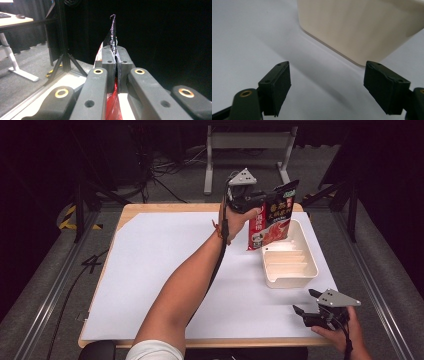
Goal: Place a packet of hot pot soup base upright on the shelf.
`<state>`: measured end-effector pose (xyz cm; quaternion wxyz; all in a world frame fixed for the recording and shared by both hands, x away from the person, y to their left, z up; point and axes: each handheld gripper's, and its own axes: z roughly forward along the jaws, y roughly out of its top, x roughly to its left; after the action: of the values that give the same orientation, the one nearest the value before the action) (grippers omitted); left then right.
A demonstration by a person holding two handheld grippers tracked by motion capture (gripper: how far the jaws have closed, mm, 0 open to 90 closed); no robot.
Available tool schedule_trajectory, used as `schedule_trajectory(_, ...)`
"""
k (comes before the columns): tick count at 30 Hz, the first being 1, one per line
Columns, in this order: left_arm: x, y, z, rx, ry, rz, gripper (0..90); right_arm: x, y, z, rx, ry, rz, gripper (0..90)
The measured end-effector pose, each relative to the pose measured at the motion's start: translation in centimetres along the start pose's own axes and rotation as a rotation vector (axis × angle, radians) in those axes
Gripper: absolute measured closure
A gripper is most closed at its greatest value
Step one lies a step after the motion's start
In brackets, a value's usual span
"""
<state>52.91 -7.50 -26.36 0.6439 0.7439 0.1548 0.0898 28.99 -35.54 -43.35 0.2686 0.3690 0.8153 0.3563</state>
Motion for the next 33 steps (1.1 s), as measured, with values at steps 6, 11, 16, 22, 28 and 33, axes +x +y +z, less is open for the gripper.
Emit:
schedule_trajectory(6, 0.4, -0.2, 1.0, -0.002, 0.001, -0.007, 87.4, -0.1, 0.0, -0.3, -0.012, -0.004, 0.009, 21.8)
schedule_trajectory(11, 0.4, -0.1, 2.2, -0.001, 0.013, -0.012, 87.4, -0.1, 0.0, -0.1, -0.007, 0.002, 0.003, 21.8)
schedule_trajectory(16, 0.3, 0.0, 3.2, 0.002, 0.021, -0.010, 87.3, 0.0, 0.0, -0.1, -0.011, 0.003, 0.005, 21.8)
schedule_trajectory(22, 0.1, 0.0, 4.8, 0.006, 0.010, -0.007, 87.2, 0.0, 0.0, -0.2, -0.010, 0.002, 0.007, 21.8)
schedule_trajectory(28, 0.1, -0.4, 6.1, -0.001, 0.010, -0.036, 87.2, 0.0, 0.0, -0.1, -0.007, 0.002, 0.004, 21.8)
schedule_trajectory(33, -0.4, -0.9, 7.3, 0.029, 0.015, -0.029, 87.0, 0.1, 0.0, -0.1, -0.006, 0.003, 0.002, 21.8)
